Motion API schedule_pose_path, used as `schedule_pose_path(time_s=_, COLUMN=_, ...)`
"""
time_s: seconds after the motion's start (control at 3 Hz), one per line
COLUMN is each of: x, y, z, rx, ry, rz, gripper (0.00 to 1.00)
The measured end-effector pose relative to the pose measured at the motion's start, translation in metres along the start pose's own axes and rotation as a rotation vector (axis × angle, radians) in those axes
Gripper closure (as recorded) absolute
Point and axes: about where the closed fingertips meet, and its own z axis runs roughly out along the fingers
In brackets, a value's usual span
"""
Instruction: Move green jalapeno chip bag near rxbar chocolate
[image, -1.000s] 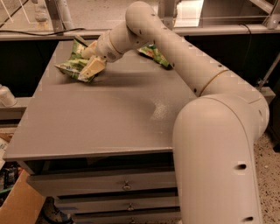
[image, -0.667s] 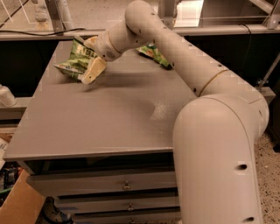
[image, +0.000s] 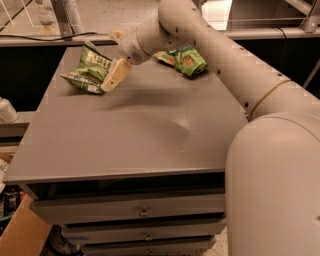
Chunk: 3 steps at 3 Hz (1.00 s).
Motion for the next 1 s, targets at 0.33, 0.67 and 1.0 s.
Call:
schedule_pose_path(time_s=0.33, x=0.005, y=0.014, z=-0.050, rx=0.049, ry=0.018, rz=0.040, gripper=0.00)
schedule_pose_path(time_s=0.67, x=0.025, y=0.037, z=-0.113, rx=0.105, ry=0.073, rz=0.102, gripper=0.00)
schedule_pose_path(time_s=1.0, x=0.054, y=0.064, z=-0.179, rx=0.165, ry=0.129, rz=0.173, gripper=0.00)
